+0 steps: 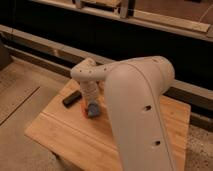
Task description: Wipe the white sponge on the table
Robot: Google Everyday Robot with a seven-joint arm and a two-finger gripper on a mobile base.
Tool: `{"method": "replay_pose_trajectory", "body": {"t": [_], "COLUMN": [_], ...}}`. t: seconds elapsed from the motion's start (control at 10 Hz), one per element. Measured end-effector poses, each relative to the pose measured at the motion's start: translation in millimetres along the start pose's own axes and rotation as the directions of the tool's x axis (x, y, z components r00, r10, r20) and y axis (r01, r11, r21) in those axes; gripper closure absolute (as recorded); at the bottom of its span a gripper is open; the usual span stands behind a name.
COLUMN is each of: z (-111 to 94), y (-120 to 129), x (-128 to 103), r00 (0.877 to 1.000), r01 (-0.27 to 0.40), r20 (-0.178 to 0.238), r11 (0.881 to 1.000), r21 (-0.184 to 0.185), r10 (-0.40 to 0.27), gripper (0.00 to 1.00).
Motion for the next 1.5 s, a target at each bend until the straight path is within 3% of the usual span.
{"method": "replay_pose_trajectory", "body": {"t": [0.3,0.7,1.0,1.5], "z": [8.2,17.5,17.7,10.1], "y": [-21.6,-46.8,-77.0,-117.6], "x": [39.1,68.0,69.8,48.4], "r00": [1.0,0.998,0.993,0.979], "r01": [-0.023,-0.054,-0.114,-0.199], "r20": [-0.011,-0.026,-0.034,-0.03], "r11": [1.0,0.998,0.993,0.98], "r21": [0.003,0.018,0.029,0.025], "r10": [0.023,0.054,0.115,0.2], "gripper": [1.0,1.0,1.0,1.0]}}
